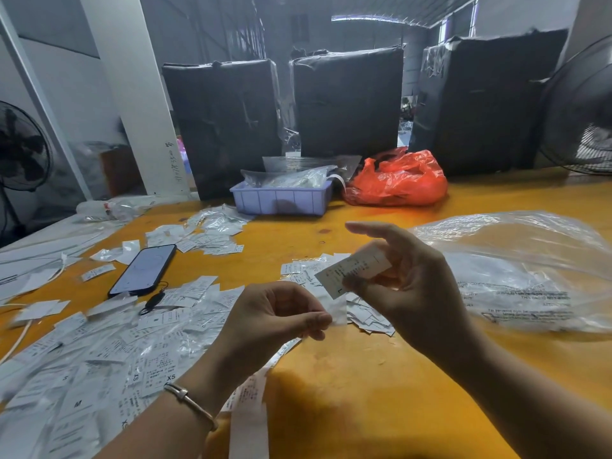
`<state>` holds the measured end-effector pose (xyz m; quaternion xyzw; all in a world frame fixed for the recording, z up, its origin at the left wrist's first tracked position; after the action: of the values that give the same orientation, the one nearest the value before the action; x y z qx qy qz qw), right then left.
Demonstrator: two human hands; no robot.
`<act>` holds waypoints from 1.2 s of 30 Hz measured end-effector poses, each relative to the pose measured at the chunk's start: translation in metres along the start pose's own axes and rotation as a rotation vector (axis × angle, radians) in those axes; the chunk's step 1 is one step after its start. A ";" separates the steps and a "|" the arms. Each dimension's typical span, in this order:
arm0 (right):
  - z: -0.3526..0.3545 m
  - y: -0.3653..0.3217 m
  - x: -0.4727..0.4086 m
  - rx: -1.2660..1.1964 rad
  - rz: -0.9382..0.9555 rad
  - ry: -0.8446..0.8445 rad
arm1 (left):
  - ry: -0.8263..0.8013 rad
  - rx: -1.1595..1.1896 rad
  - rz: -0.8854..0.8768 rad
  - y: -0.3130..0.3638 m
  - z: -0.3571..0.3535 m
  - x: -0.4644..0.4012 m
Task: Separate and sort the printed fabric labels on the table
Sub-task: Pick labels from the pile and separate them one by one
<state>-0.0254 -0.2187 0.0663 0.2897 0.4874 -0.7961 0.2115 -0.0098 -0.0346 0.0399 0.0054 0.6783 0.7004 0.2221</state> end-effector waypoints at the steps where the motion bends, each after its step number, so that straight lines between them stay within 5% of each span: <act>1: 0.000 0.000 0.000 0.032 0.004 -0.002 | -0.001 -0.001 0.002 0.000 0.000 0.000; 19: -0.005 0.010 0.000 0.373 0.039 -0.256 | -0.055 -0.048 0.068 -0.004 -0.002 -0.002; 23: -0.006 0.011 0.000 0.259 0.020 -0.287 | -0.059 -0.062 0.070 -0.005 -0.002 -0.002; 29: -0.001 0.016 -0.004 0.138 -0.027 -0.066 | -0.009 -0.033 0.060 -0.005 0.001 -0.002; 36: -0.014 0.023 0.002 -0.016 -0.113 -0.134 | 0.027 -0.035 0.063 -0.007 0.001 -0.003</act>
<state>-0.0092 -0.2167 0.0447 0.2061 0.4942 -0.8203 0.2006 -0.0044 -0.0347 0.0346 0.0131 0.6682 0.7190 0.1908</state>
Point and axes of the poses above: each hand's wrist, its own x-axis away from the middle knuckle, its own z-axis out of the back of the hand, y = z × x, the point moved 2 cm from there along -x, towards the middle knuckle, and after that the axes turned 11 degrees about x, right-handed, at the moved point
